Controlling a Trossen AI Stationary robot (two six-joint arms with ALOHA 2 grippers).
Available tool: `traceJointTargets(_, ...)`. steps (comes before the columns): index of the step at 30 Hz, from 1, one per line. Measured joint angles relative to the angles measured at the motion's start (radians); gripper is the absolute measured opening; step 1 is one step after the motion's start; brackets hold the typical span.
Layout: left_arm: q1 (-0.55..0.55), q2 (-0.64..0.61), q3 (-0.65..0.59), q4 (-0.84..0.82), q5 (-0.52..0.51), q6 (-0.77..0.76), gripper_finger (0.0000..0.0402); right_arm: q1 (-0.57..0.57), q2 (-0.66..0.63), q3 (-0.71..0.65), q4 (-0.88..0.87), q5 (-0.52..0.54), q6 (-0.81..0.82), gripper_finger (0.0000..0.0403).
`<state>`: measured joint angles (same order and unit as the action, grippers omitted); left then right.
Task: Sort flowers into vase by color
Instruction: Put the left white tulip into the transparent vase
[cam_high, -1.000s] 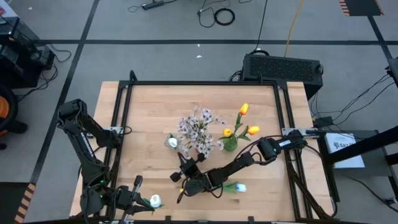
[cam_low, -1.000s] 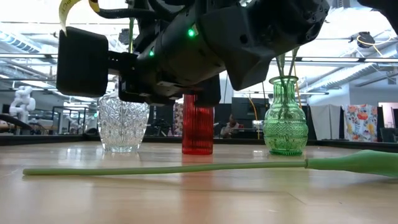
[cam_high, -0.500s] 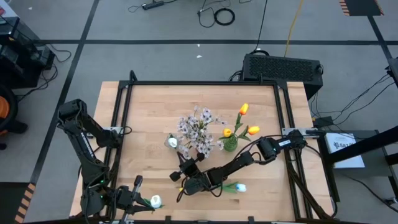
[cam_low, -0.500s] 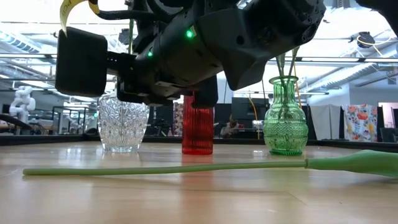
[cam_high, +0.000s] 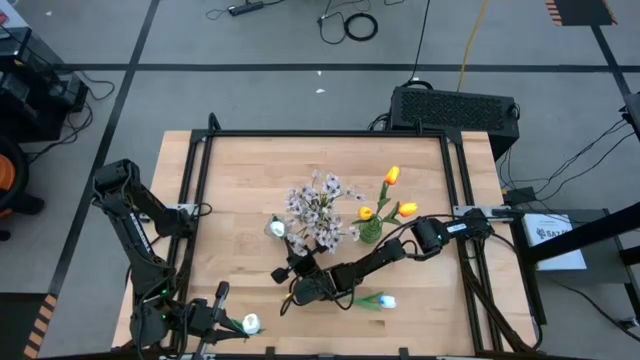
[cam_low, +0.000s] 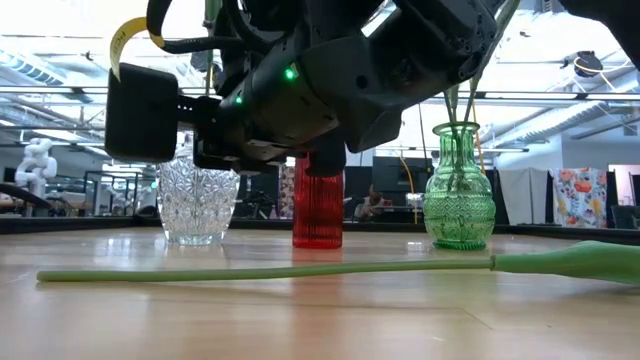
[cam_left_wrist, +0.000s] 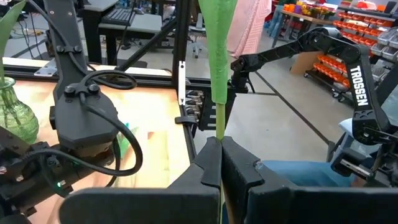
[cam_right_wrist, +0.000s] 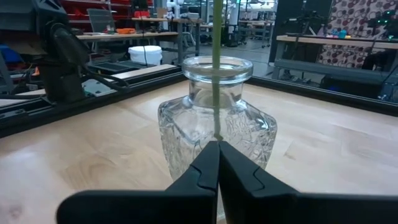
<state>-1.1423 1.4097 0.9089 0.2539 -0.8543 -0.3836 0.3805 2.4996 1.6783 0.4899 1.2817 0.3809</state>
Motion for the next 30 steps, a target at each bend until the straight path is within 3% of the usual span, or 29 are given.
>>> traceJointTargets(23,0.000,0.000,0.000,-0.002,0.000,0.000,0.0001,-0.003,0.005,0.000,-0.021,-0.033,0.055,0.0000)
traceJointTargets(30,0.000,0.000,0.000,-0.006,-0.047,0.002,0.0001,-0.003,0.005,0.000,-0.001,-0.057,0.082,0.0000)
